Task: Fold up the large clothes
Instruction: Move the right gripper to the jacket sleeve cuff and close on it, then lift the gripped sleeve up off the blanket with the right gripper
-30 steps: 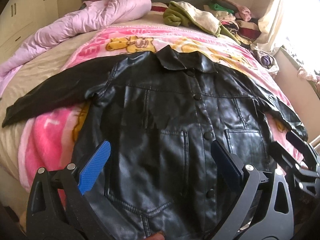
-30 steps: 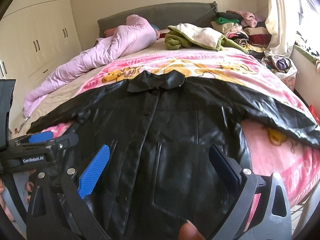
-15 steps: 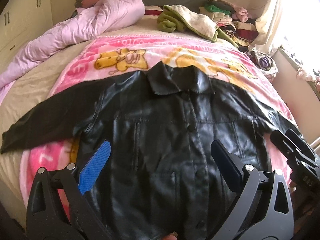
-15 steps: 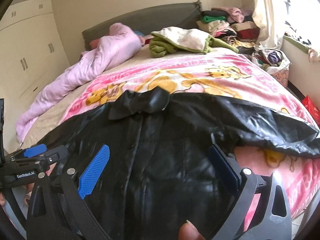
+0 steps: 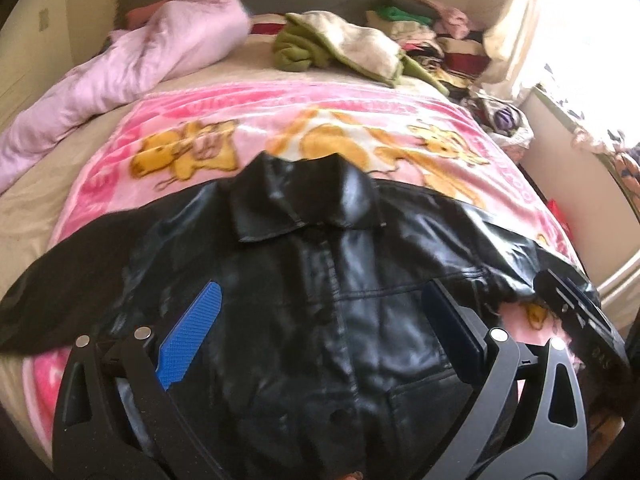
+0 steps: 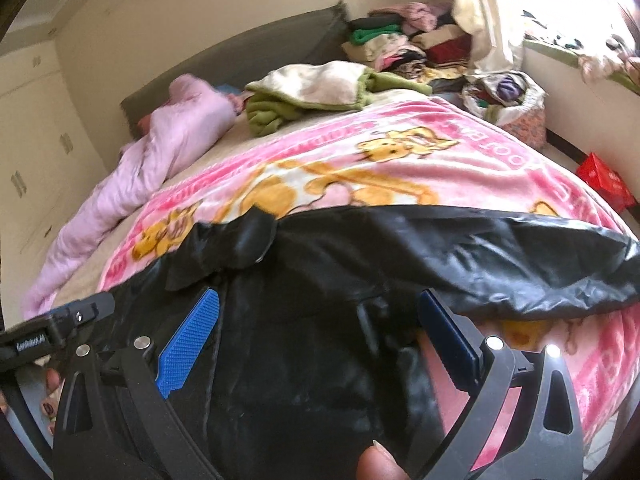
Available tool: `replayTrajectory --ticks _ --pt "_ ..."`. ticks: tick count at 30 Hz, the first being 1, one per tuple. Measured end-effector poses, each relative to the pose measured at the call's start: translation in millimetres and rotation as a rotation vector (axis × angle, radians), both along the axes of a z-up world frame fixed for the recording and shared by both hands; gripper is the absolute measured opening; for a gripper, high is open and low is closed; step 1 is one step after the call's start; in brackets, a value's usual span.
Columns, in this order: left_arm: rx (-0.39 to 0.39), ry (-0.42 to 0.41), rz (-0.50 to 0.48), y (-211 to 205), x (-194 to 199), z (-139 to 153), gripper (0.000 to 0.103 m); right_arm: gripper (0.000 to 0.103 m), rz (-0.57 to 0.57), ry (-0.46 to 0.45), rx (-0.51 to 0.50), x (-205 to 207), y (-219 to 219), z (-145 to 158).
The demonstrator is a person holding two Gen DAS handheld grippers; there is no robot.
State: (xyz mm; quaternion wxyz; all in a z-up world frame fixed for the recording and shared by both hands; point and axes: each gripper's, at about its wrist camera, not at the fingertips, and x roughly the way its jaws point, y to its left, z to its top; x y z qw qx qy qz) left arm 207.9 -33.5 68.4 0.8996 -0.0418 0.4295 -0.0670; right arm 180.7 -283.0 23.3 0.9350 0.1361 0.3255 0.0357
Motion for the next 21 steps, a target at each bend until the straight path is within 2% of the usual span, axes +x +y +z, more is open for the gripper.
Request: replayTrajectory --ticks 6,13,18,21 --pt "0.003 0.009 -0.045 -25 25 -16 0.094 0.099 -0.140 0.015 0.059 10 -51 -11" --pt "0.009 0.033 -0.024 -33 47 -40 0.094 0.099 -0.332 0.078 0.140 16 -117 -42" --pt "-0.016 0.056 -0.007 -38 60 -58 0.094 0.099 -0.496 0.114 0.228 8 -166 -67" --pt "-0.020 0.070 -0.023 -48 67 -70 0.094 0.099 -0.589 0.119 0.233 -1 -187 -76"
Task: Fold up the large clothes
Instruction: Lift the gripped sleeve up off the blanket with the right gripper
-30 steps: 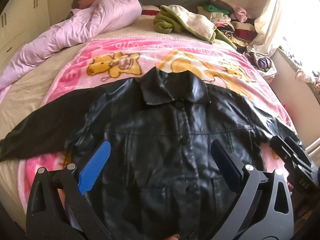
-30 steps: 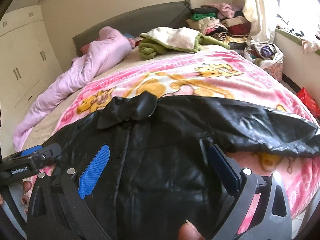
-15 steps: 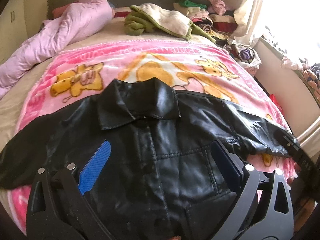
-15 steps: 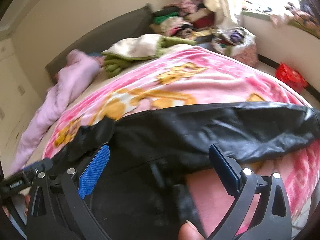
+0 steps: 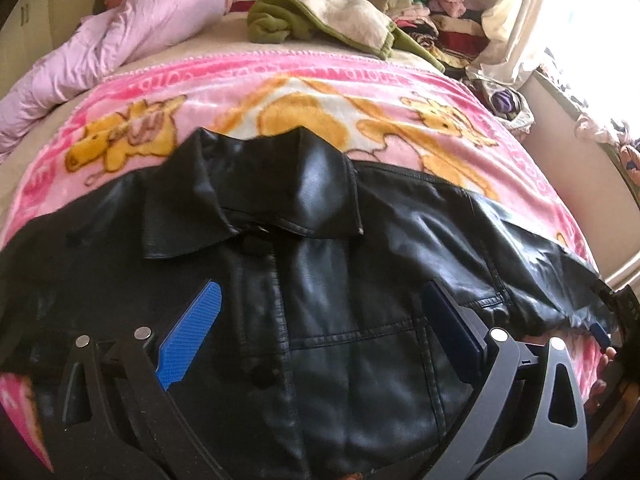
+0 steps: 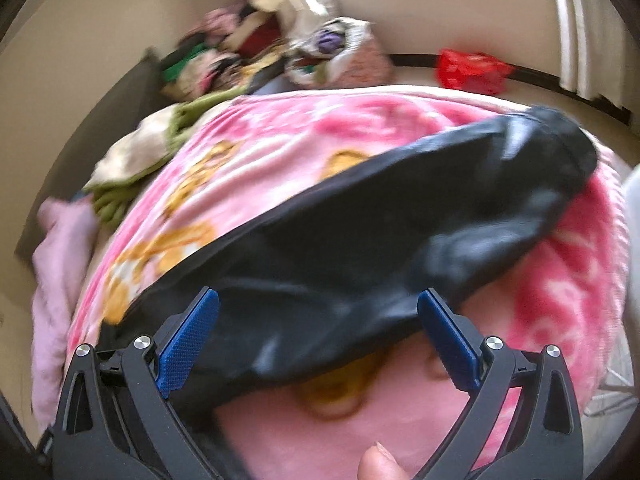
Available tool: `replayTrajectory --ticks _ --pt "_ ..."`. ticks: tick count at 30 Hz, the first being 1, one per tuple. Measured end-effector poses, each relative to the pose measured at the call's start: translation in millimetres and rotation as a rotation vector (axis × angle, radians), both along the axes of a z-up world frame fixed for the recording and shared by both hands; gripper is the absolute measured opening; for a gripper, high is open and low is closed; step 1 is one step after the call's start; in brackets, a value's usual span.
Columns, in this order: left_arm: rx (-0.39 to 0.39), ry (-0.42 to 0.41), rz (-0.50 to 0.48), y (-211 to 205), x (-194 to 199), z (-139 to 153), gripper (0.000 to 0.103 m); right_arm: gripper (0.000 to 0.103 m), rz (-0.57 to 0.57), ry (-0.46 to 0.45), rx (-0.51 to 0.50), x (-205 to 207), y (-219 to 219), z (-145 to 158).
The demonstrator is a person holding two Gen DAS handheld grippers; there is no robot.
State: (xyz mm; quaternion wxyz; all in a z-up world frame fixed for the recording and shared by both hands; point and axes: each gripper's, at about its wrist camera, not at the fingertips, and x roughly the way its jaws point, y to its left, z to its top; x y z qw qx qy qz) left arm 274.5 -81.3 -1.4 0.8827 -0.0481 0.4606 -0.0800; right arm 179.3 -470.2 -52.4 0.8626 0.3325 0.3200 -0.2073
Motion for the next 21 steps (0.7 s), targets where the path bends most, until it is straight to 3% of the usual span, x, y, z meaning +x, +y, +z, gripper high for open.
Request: replayTrajectory --ticks 5,12,18,19,21 --pt "0.016 0.020 -0.030 -20 8 -19 0.094 0.099 -0.142 0.009 0.034 -17 -33 -13" --pt "0.025 0.063 -0.041 -36 21 -43 0.094 0.099 -0.234 0.027 0.117 -21 -73 -31" --pt "0.025 0.079 -0.034 -30 23 -50 0.094 0.099 -0.317 -0.038 0.205 -20 -116 -48" --pt "0.028 0.077 -0.033 -28 23 -48 0.094 0.097 -0.320 -0.058 0.217 -20 -120 -49" --pt "0.022 0.071 -0.031 -26 22 -43 0.094 0.071 -0.310 -0.095 0.212 -18 -125 -44"
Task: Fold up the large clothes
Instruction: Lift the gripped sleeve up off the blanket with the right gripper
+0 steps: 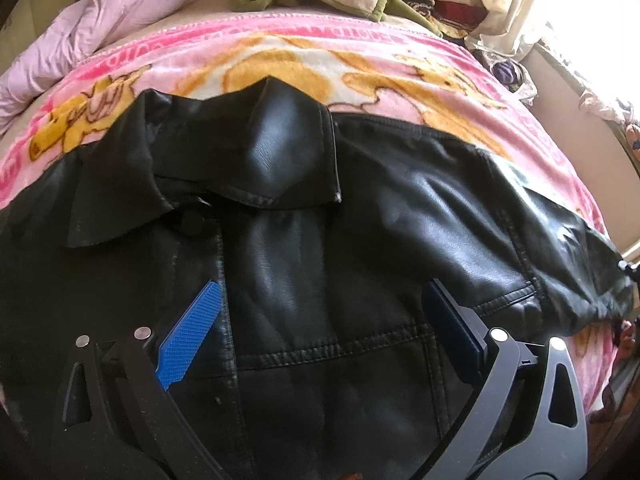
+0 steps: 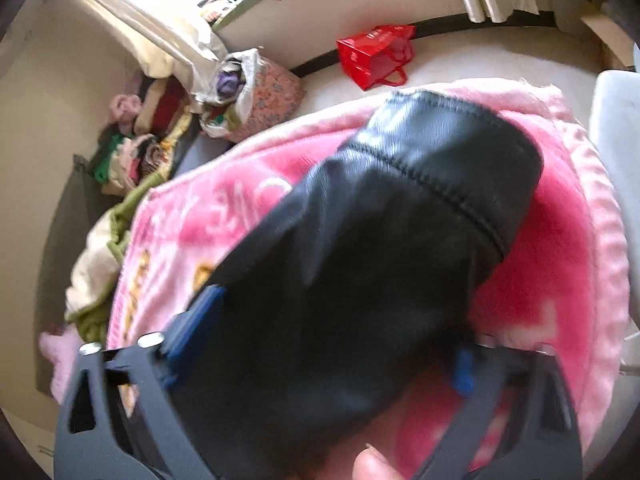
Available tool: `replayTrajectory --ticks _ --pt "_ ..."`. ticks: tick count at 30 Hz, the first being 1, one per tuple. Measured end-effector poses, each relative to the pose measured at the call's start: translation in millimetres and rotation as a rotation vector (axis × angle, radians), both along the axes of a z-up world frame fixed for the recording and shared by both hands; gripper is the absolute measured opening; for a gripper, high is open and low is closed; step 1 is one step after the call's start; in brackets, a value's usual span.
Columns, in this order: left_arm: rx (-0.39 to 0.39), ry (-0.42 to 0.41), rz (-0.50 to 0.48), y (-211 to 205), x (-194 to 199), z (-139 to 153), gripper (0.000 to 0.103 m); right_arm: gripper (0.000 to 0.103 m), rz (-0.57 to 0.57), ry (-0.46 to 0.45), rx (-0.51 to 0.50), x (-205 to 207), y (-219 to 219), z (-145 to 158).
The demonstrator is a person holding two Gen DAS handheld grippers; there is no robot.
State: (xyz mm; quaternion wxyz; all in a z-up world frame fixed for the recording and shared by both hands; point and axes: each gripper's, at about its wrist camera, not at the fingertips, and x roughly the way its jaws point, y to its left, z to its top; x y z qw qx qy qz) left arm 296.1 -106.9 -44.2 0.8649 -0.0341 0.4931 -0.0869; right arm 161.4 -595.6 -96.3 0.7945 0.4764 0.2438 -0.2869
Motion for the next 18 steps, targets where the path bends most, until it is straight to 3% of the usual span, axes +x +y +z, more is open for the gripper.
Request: replayTrajectory --ticks 1,2,4,11,18 --pt "-0.003 -0.004 -0.003 1 -1 4 0.094 0.042 -0.002 -0.015 -0.018 0 -3 4" --pt "-0.005 -0.007 -0.003 3 -2 8 0.094 0.026 -0.005 -0.024 -0.037 0 -4 9" --pt "-0.012 -0.015 -0.003 6 -2 17 0.094 0.017 0.023 -0.074 -0.053 1 -4 22" --pt "-0.083 -0.024 0.019 27 -6 53 0.094 0.008 0.180 -0.239 -0.211 11 34 99" --pt "-0.117 -0.052 0.030 63 -16 92 0.094 0.006 0.441 -0.371 -0.333 37 123 173"
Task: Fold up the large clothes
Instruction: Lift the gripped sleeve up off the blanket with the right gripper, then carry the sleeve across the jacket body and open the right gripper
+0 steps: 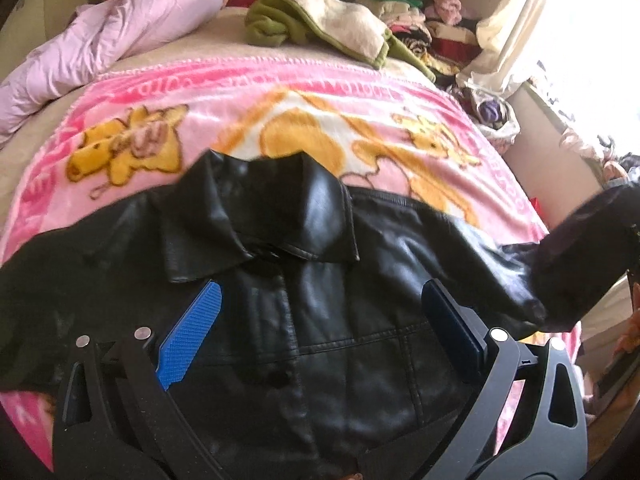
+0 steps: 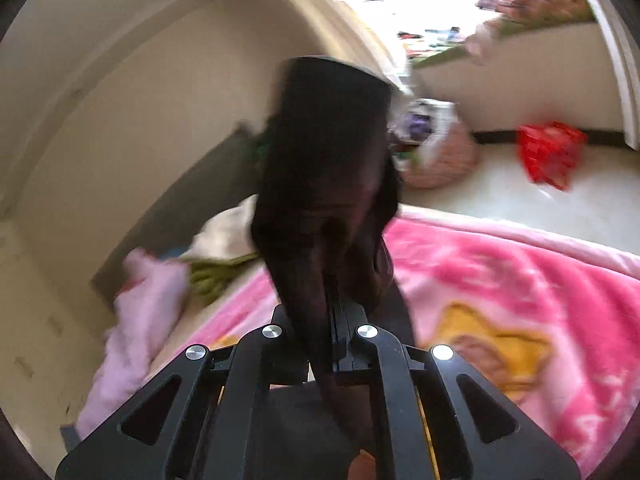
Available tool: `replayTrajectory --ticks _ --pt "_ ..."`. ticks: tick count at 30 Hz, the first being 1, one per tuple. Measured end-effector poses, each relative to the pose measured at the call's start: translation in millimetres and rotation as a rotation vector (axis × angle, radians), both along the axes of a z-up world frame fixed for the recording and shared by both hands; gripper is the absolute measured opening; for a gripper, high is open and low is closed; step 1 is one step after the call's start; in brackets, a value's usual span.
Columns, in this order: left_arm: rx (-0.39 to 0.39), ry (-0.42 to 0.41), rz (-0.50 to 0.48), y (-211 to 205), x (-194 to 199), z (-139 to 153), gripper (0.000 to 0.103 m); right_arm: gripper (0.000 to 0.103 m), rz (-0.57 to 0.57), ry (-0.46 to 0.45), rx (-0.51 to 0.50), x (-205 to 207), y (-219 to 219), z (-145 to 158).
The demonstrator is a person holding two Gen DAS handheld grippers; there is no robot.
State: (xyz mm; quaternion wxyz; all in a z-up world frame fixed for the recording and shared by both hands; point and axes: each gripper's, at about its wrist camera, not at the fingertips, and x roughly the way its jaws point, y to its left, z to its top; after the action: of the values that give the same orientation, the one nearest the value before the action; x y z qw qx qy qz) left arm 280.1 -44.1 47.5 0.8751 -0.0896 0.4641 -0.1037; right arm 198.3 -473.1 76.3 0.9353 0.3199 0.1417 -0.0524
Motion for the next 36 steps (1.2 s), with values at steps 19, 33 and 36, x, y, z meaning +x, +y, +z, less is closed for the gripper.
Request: replayTrajectory --ticks 19,33,36 --pt "-0.435 -0.135 0.096 154 -37 46 0.094 0.006 0.615 -0.101 -0.264 20 278 9" --pt "-0.621 -0.082 0.124 209 -63 1 0.094 0.007 0.850 0.019 -0.419 -2 388 -59" --pt "-0.664 -0.067 0.129 215 -68 -9 0.094 0.009 0.870 0.060 -0.454 -2 401 -74"
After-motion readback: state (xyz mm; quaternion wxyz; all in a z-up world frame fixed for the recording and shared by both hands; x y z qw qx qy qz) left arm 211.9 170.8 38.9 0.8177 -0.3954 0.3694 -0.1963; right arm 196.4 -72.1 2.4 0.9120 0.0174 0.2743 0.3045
